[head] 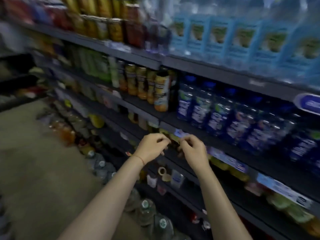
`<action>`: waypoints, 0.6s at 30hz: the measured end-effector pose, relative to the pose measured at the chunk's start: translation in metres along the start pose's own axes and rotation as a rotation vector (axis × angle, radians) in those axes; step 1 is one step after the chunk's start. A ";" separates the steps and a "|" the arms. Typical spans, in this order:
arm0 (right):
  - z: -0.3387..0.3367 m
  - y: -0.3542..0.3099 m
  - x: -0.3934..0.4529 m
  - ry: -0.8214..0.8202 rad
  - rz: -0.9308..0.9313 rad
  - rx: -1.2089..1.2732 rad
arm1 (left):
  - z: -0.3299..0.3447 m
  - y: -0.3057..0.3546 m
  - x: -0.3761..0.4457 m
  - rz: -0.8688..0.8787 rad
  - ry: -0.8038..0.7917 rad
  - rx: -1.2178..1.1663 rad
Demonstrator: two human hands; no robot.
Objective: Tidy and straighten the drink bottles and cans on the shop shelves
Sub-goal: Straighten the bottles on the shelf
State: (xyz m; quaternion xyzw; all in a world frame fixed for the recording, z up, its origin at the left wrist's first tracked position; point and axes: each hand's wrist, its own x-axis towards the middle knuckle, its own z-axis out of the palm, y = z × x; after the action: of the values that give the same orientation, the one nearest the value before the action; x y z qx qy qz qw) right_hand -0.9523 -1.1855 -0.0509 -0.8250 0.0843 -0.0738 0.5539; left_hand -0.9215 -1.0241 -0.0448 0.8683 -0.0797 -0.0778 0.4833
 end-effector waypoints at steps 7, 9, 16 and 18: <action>0.207 -0.079 0.014 -0.239 0.138 0.120 | -0.201 -0.147 -0.010 -0.181 0.179 -0.220; 0.261 -0.101 0.023 -0.261 0.166 0.113 | -0.247 -0.178 -0.008 -0.224 0.233 -0.292; 0.437 -0.134 0.073 -0.379 0.204 0.100 | -0.357 -0.292 0.025 -0.362 0.252 -0.464; 0.488 -0.134 0.098 -0.394 0.210 0.108 | -0.387 -0.327 0.044 -0.408 0.290 -0.491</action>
State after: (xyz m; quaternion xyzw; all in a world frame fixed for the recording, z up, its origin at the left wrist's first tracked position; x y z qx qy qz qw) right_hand -0.7442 -0.7170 -0.1073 -0.7795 0.0556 0.1423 0.6075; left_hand -0.7764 -0.5436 -0.1245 0.7264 0.1860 -0.0653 0.6584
